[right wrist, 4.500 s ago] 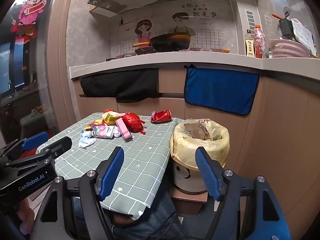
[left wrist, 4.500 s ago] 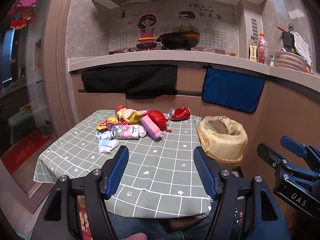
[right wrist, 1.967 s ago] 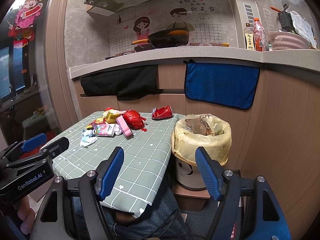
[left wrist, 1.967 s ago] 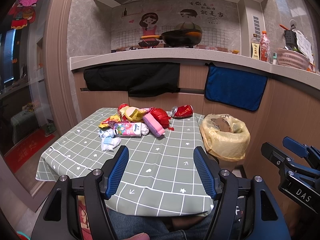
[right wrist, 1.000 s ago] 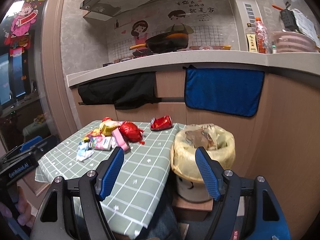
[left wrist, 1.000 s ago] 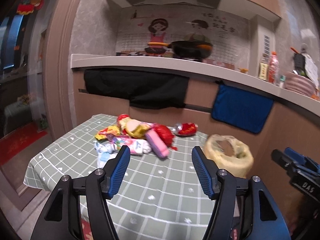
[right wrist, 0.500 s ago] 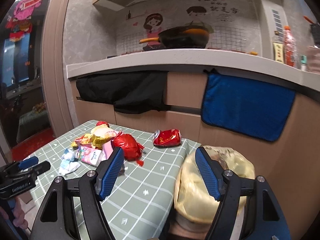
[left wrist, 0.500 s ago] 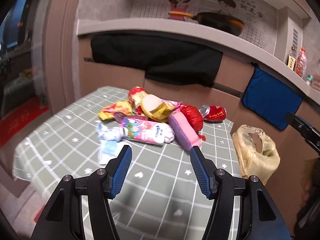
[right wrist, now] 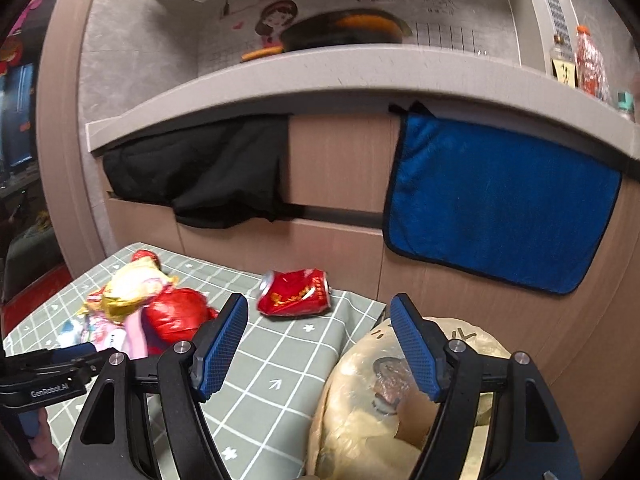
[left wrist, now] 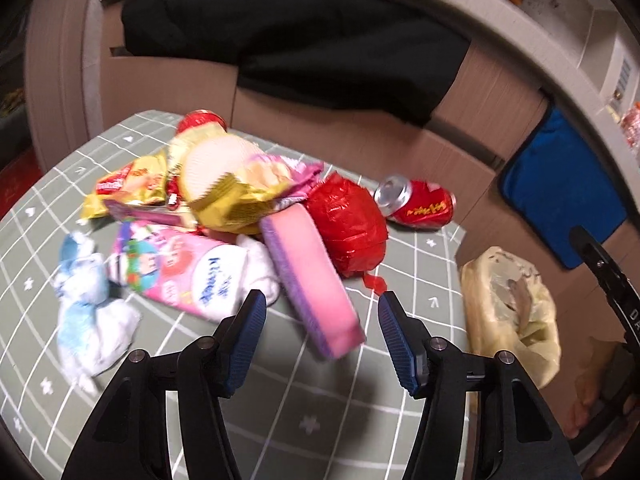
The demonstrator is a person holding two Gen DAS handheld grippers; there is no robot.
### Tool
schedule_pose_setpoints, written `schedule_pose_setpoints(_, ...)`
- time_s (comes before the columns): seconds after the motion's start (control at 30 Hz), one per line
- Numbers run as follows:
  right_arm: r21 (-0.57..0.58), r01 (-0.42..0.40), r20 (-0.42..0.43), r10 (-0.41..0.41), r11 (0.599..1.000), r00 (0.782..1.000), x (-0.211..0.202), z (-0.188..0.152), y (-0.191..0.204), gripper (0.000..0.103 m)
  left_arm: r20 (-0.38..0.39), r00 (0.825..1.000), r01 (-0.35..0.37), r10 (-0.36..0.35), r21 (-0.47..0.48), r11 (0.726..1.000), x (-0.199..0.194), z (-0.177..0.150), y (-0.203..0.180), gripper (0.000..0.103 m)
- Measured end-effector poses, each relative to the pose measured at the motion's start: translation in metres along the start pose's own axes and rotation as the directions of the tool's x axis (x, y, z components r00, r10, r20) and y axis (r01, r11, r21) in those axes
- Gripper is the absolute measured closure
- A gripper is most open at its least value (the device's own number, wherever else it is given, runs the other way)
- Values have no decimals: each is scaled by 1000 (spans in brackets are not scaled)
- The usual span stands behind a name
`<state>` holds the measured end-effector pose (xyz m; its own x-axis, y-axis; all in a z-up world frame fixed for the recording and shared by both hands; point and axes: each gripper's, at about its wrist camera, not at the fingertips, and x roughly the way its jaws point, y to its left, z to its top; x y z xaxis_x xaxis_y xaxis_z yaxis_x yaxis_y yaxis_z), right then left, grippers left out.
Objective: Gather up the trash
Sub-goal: 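Grasp the pink sponge with the left gripper while the right gripper reaches the red can, then grasp the red can with the right gripper and lift it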
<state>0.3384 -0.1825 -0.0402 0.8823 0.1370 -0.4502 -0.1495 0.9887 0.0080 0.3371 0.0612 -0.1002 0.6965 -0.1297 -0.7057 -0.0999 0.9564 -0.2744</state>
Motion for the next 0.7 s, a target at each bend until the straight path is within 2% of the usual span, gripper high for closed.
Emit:
schedule_pose_setpoints(0.1, 7, -4, -29, 5, 1000, 1000, 19, 0, -4, 32, -17, 998, -66, 66, -7, 998, 22, 9, -2, 45)
schedule_pose_setpoints(0.2, 9, -14, -55, 14, 1000, 998, 36, -1, -5, 32, -54, 995, -84, 82, -44, 995, 41, 17, 3, 46)
schedule_pose_setpoints(0.3, 24, -32, -94, 34, 999, 995, 55, 3, -5, 32, -92, 993, -74, 68, -56, 996, 54, 18, 10, 57)
schedule_pose_setpoints(0.33, 35, -44, -107, 47, 998, 993, 62, 6, -6, 32, -94, 994, -69, 64, -54, 996, 53, 18, 12, 67)
schedule_pose_setpoints(0.4, 52, -50, -125, 56, 997, 991, 76, 13, -7, 32, -84, 995, -51, 48, -42, 998, 48, 18, 15, 67)
schedule_pose_setpoints(0.43, 48, -56, -105, 61, 997, 993, 84, 17, -6, 32, -79, 996, -45, 42, -29, 999, 44, 18, 16, 68)
schedule_pose_setpoints(0.53, 76, -55, -148, 66, 996, 987, 114, 25, -4, 32, -56, 998, -36, 37, 28, 999, 26, 18, 19, 68)
schedule_pose_setpoints(0.7, 95, 0, -236, 23, 995, 971, 169, 27, 5, 32, -34, 999, 28, -26, 80, 996, -7, 17, 27, 68)
